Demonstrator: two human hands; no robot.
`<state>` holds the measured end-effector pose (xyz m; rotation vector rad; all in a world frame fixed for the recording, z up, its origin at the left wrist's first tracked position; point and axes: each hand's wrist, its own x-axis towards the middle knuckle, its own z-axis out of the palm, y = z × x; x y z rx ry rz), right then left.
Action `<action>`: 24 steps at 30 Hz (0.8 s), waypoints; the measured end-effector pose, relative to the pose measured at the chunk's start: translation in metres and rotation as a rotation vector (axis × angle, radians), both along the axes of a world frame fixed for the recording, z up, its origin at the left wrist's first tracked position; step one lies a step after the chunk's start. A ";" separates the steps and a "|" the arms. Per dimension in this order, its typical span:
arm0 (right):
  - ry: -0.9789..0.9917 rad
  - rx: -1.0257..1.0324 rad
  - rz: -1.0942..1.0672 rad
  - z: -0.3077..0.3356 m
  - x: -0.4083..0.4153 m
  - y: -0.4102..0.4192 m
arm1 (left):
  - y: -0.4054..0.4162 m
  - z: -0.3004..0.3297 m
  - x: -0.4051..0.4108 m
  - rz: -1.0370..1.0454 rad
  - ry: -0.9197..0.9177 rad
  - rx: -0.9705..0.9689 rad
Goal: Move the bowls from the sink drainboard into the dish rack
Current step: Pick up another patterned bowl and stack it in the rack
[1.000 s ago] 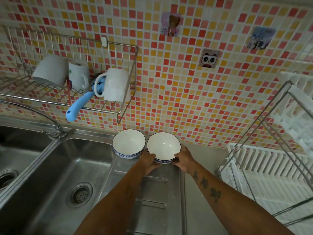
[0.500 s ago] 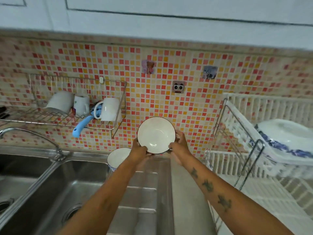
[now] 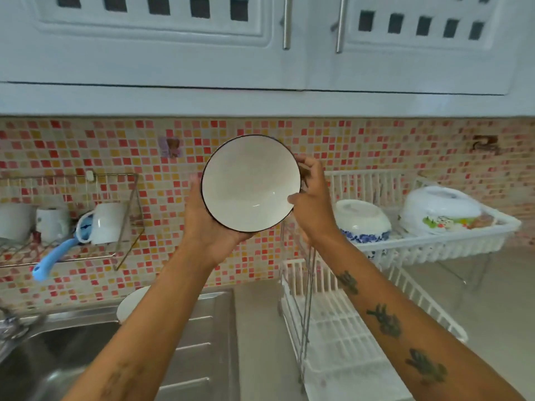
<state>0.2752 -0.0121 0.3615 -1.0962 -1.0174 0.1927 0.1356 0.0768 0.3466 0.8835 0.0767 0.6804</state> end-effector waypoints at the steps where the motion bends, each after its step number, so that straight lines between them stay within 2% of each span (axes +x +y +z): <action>1: -0.012 0.019 -0.014 0.004 0.007 -0.010 | -0.005 0.004 0.007 -0.073 -0.006 0.018; 4: -0.057 0.050 -0.070 0.011 0.032 -0.038 | -0.023 0.010 0.031 -0.173 0.039 0.022; 7: -0.061 0.031 -0.061 0.016 0.059 -0.063 | -0.046 0.015 0.058 -0.085 0.068 0.070; 10: 0.018 -0.045 -0.008 0.027 0.079 -0.086 | -0.066 0.022 0.081 0.007 0.077 0.136; 13: 0.025 -0.185 -0.082 0.038 0.101 -0.107 | -0.076 0.029 0.101 0.121 0.130 0.314; 18: 0.040 -0.435 -0.159 0.044 0.128 -0.121 | -0.081 0.027 0.129 0.424 0.215 0.672; 24: 0.162 -0.529 -0.101 0.030 0.144 -0.119 | -0.084 0.020 0.144 0.538 0.342 1.001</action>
